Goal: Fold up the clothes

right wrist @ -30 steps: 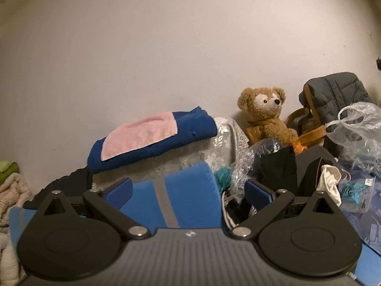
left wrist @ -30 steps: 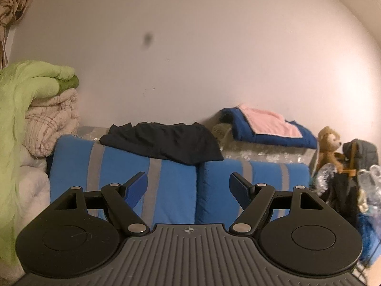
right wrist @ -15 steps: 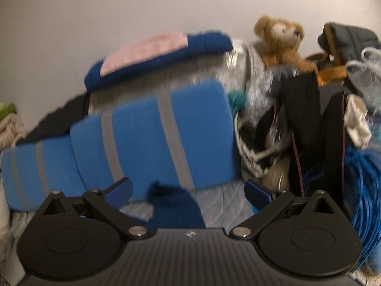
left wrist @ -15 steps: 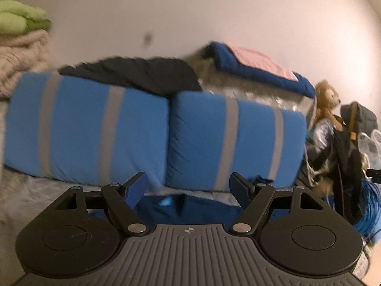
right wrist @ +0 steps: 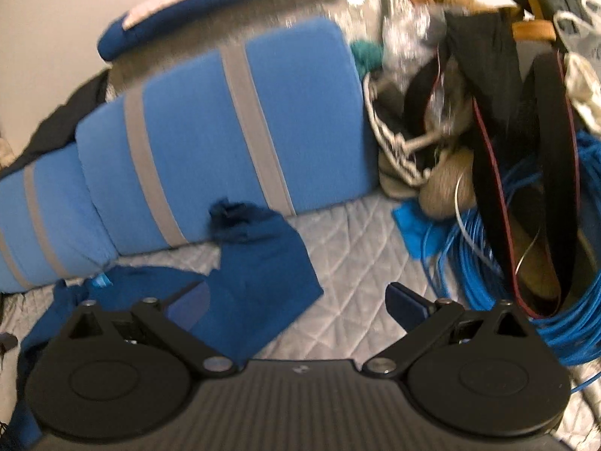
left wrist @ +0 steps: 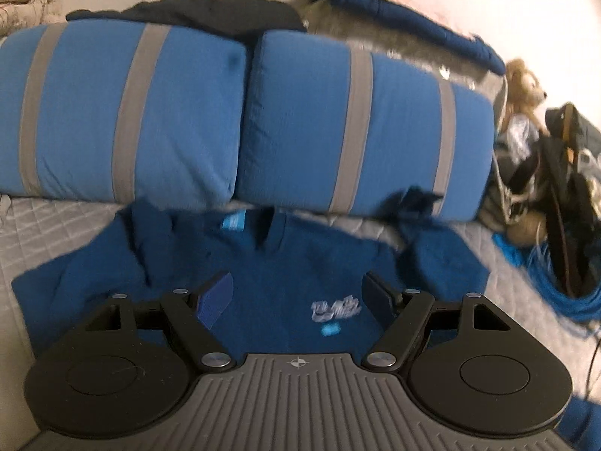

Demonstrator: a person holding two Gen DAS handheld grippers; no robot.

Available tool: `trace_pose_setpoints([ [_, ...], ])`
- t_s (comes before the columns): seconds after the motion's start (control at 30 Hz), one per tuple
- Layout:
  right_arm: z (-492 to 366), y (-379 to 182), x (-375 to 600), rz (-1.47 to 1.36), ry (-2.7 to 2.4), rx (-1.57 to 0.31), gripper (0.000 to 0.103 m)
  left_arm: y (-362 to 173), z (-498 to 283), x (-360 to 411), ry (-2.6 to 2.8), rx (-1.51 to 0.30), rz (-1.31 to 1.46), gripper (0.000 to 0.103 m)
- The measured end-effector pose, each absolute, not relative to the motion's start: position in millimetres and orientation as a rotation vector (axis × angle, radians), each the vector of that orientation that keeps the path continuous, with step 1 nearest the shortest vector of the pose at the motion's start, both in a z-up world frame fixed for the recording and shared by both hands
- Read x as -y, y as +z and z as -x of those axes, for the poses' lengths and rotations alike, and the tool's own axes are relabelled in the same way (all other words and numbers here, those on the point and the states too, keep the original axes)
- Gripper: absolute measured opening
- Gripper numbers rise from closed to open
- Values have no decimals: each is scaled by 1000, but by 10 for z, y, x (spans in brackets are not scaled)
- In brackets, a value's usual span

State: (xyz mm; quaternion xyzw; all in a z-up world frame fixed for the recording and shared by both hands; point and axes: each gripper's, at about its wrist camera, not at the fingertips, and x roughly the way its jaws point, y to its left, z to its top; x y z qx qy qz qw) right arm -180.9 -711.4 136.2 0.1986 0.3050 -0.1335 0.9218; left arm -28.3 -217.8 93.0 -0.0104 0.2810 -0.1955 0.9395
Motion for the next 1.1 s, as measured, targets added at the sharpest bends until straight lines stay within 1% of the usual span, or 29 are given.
trace_pose_setpoints([
  [0.1,1670,1152,7133,-438,-263,-654,101,894,274,2131,-371,-599,-15,75],
  [0.33,1258,625,7188,-514,-258,-679,97,859,187,2122,-393,-649,39,75],
  [0.5,983,275,7266,-587,-254,-685,89,813,167,2166,-403,-658,37,75],
  [0.6,866,110,7317,-662,-265,-665,82,794,144,2179,-410,-666,44,75],
  [0.67,796,22,7337,-700,-278,-655,74,785,131,2185,-416,-671,47,75],
  [0.7,761,-23,7348,-720,-284,-650,72,781,127,2188,-417,-673,48,75],
  [0.8,663,-122,7354,-744,-298,-632,63,764,111,2203,-417,-681,45,75],
  [0.83,640,-142,7354,-747,-303,-622,51,760,108,2206,-417,-682,45,75],
  [0.87,618,-156,7356,-755,-308,-619,36,758,106,2206,-416,-684,46,75],
  [0.9,597,-167,7358,-765,-312,-618,30,755,101,2205,-414,-685,46,75],
  [0.93,582,-165,7358,-778,-305,-615,19,753,96,2204,-412,-686,47,75],
  [0.97,587,-132,7343,-780,-291,-606,13,751,92,2201,-409,-688,49,75],
  [1.1,709,252,7155,-653,-254,-556,11,757,98,2182,-408,-687,63,75],
])
